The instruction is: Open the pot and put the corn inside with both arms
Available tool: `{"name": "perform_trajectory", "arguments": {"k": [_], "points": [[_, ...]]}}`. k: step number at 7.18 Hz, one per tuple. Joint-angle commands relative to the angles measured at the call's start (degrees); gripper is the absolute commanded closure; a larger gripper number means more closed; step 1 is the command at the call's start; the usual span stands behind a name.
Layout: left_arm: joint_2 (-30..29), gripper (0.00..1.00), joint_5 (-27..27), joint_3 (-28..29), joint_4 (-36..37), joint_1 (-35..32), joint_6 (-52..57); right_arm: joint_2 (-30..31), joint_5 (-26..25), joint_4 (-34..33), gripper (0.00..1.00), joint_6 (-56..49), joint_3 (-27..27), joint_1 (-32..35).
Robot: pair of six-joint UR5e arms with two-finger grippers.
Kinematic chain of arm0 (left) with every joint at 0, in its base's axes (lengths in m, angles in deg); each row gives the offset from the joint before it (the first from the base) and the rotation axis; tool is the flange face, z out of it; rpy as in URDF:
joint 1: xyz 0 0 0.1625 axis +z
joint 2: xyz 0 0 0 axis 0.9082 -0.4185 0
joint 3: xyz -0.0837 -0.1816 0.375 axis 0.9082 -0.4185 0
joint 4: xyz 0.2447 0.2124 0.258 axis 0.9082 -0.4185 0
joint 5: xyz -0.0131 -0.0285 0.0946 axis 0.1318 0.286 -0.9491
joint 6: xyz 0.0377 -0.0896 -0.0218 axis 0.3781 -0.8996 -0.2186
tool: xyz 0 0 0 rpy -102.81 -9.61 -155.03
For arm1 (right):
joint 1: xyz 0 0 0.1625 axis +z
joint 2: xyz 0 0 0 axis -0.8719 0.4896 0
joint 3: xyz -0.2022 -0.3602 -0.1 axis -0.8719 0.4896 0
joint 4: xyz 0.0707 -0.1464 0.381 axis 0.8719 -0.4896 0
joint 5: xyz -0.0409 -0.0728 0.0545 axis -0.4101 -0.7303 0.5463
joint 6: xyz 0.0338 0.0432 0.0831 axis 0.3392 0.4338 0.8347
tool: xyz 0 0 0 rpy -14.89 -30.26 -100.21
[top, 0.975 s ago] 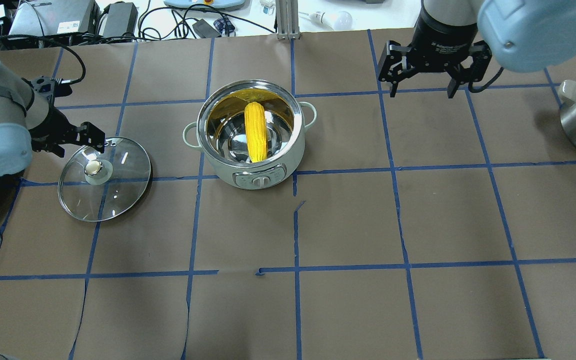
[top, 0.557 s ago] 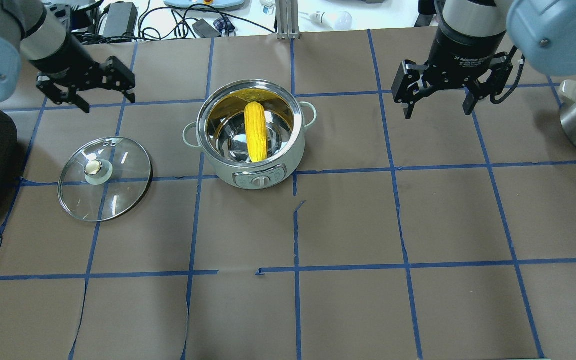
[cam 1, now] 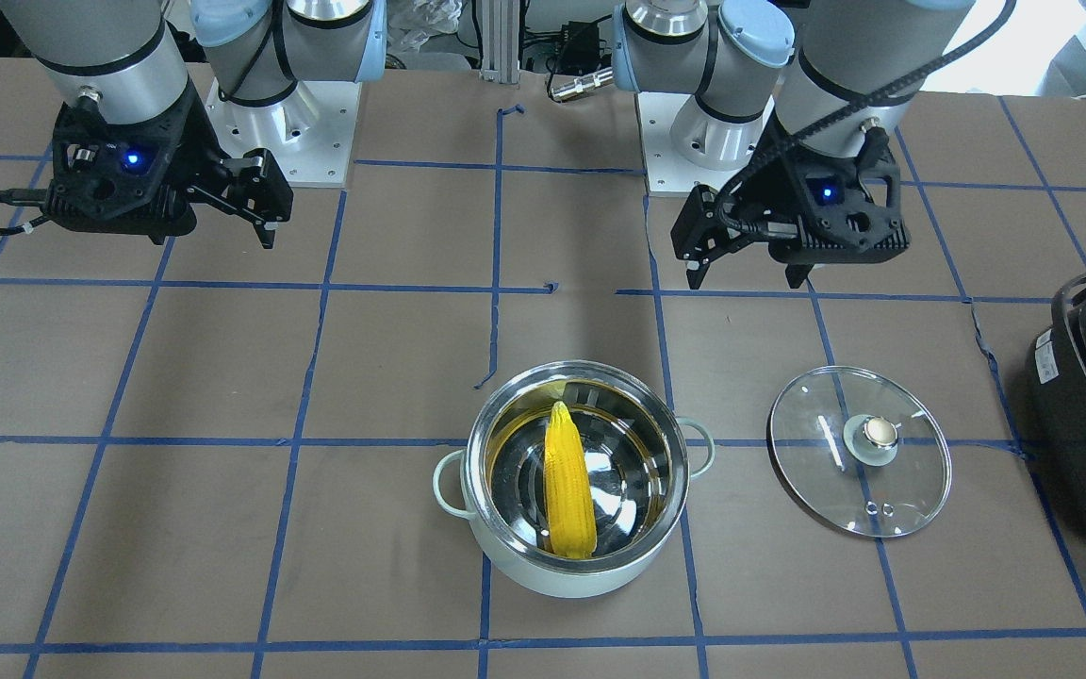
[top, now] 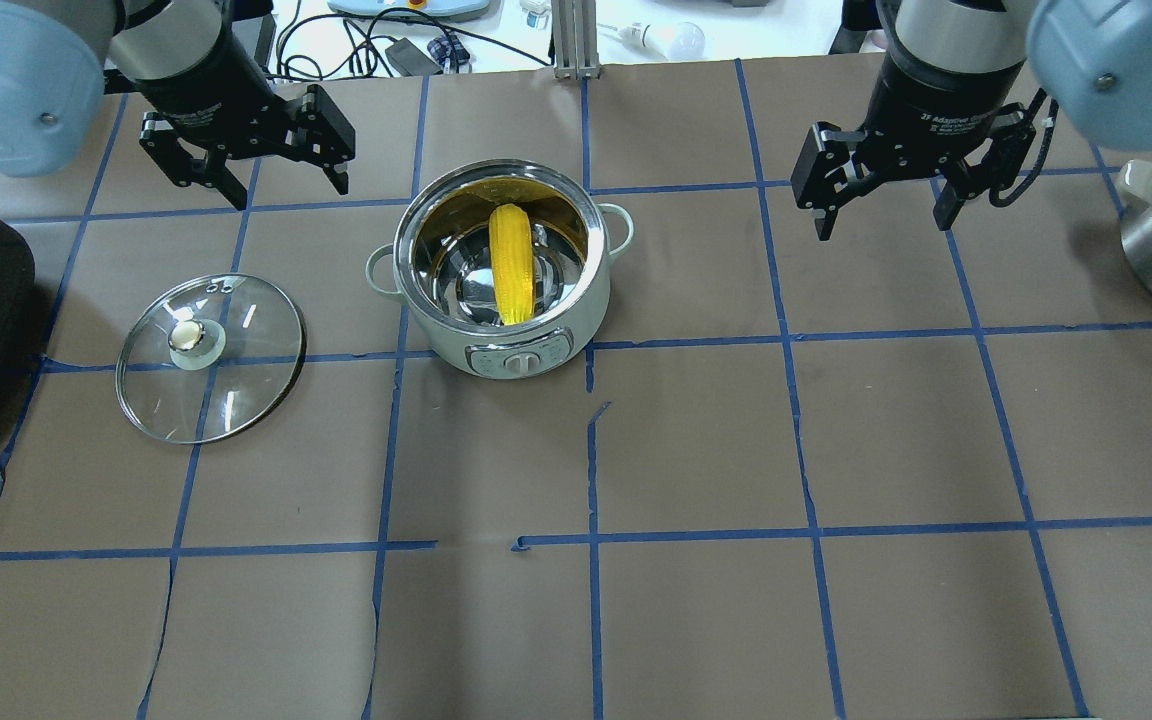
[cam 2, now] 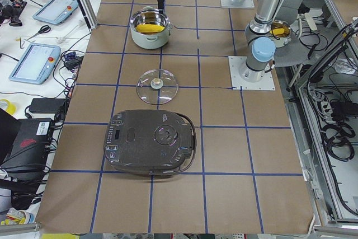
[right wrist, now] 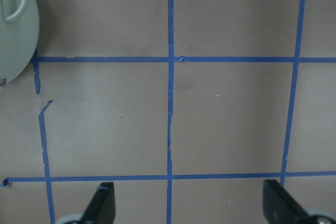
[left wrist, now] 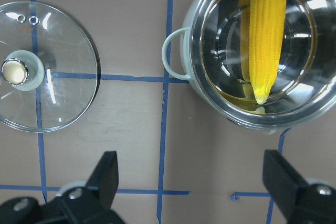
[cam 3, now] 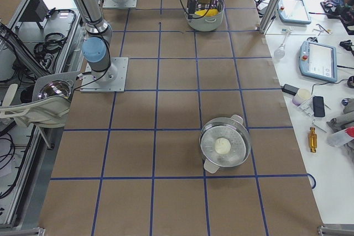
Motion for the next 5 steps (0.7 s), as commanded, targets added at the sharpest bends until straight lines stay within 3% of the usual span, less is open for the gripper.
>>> {"name": "perform_trajectory", "arguments": {"k": [1,2,5], "points": [[2.3,0.09,0.4,0.4,-1.4,-0.6,0.4,0.7,3.3,0.1,0.0,-0.1,0.3,0.0],[2.6,0.0,0.4,0.7,-1.1,-0.1,0.4,0.9,-0.2,1.5,0.0,-0.1,0.3,-0.3],[3.5,0.0,-0.5,-0.1,-1.1,-0.1,0.4,1.7,-0.8,2.6,0.0,0.1,0.2,-1.9]]}}
